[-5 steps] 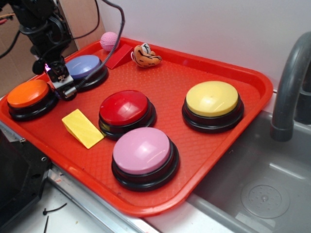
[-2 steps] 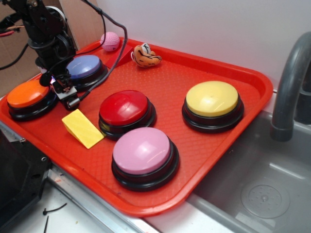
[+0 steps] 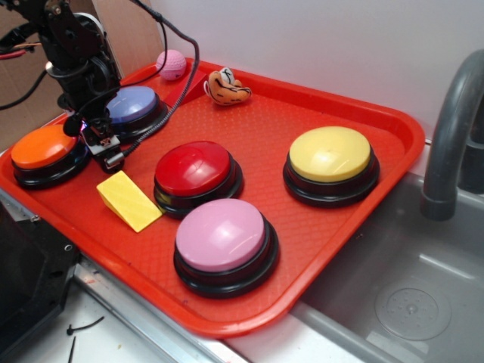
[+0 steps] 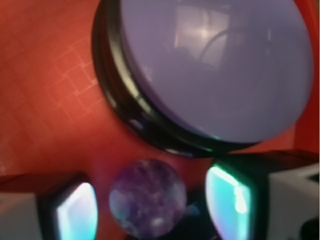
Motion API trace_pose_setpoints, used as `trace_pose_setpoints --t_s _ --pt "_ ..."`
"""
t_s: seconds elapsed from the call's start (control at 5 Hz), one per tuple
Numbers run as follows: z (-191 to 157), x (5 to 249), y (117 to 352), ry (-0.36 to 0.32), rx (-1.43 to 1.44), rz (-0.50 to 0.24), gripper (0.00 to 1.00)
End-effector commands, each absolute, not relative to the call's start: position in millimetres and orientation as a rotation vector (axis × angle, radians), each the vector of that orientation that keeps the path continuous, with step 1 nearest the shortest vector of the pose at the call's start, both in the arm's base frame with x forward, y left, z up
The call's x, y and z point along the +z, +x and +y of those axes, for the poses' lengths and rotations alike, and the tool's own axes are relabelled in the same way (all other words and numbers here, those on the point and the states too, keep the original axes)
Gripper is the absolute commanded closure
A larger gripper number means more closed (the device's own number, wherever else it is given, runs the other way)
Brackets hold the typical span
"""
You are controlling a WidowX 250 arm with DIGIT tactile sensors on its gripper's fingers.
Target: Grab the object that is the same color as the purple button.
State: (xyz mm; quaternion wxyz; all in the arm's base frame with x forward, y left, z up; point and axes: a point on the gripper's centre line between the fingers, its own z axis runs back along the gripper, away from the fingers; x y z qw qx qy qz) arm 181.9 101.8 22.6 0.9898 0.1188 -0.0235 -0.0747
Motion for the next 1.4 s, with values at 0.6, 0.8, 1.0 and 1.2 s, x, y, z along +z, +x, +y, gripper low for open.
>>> trace_pose_setpoints --t_s 0.6,0.8,1.0,1.2 --pt "65 110 181 0.045 0.063 -0.018 1.00" --pt "53 141 178 -0.067 0.107 -0.059 1.00" --pt "49 163 179 -0.072 0.178 -0.078 1.00" --pt "48 180 182 -0.049 0.232 -0.103 1.00"
